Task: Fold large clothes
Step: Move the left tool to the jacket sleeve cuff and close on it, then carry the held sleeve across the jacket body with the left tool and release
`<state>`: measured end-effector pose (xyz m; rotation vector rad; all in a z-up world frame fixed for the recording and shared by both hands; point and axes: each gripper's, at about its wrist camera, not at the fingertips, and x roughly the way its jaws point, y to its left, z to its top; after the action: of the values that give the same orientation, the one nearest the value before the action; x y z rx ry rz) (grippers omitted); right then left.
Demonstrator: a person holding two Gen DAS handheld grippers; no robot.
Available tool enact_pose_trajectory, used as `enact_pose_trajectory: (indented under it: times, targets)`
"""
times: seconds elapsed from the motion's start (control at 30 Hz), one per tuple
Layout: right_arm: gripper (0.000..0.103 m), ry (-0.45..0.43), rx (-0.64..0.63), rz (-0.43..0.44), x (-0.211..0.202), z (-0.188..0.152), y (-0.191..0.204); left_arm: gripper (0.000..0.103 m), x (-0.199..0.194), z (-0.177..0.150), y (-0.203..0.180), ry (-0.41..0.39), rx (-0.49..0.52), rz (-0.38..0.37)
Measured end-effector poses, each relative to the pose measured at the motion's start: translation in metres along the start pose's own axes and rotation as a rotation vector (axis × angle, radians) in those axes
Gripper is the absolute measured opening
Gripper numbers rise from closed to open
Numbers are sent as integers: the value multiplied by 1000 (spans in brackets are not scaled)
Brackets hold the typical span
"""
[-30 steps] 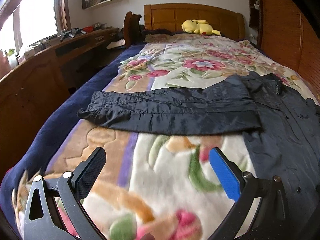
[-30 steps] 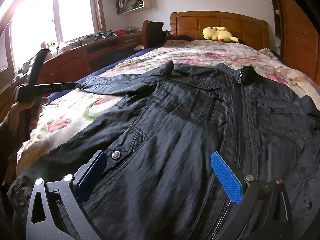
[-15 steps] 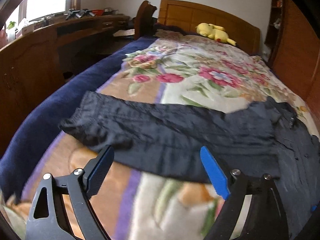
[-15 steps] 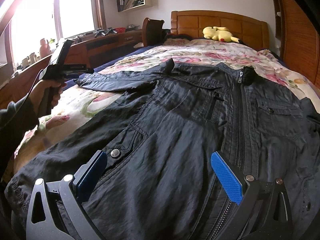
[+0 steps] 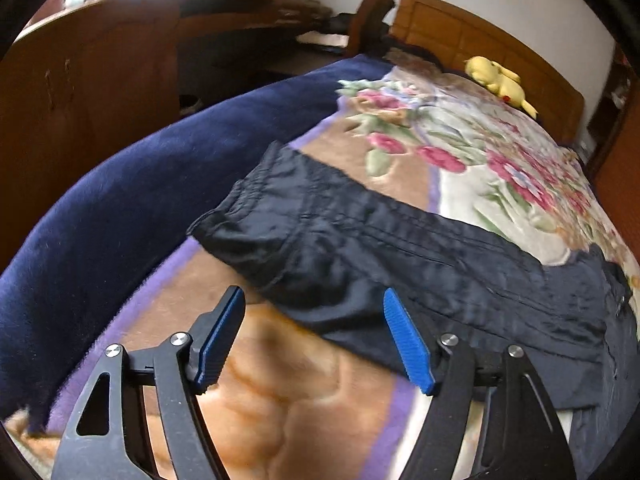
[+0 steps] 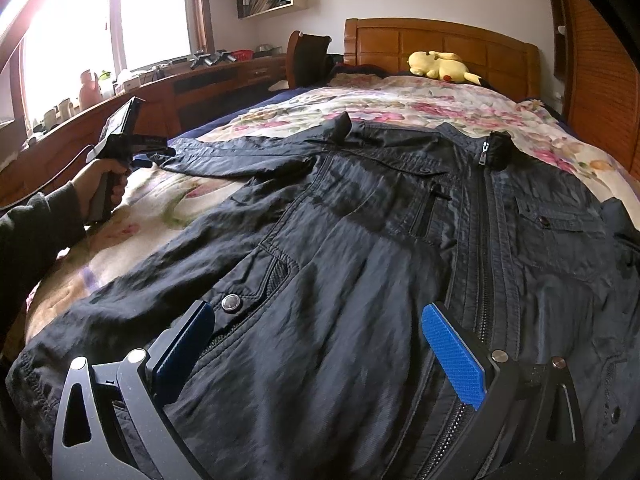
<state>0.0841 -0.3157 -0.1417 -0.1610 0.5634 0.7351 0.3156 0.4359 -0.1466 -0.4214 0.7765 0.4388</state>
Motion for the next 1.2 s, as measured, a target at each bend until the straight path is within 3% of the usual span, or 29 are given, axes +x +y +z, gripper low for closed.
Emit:
enact_pose_trajectory:
  times: [0.13,0.27,0.37,0.5,0.57,0.83,1.07,1.2]
  targets:
    - [103,4,-3,-2,1,0,1,71,10,9,6,21,-28,-14]
    - [103,7,-4,-3,1,0,1,62,19,9,9,32,-61,-21]
    - [103,8,-5,-3,1,0,1,48,21,11,8,26,-57,-11]
    - [103,10,-8,-3,1,0,2,16,22,15,6,28,-30,-37]
    - [103,9,-7,-3,1,0,2,11,17,17,-1,15,11,-39]
    - [103,-2,-2,-9,-2,-1,1,10,-58,16,-65,-124,207,-73]
    - [103,-39,36,-1,-21,3,-8,9,-153,-1,-156,-200,375,-204]
    - [103,-63,26,-15,-45,0,-17,9,-197,-27,-209,-217,474,-273]
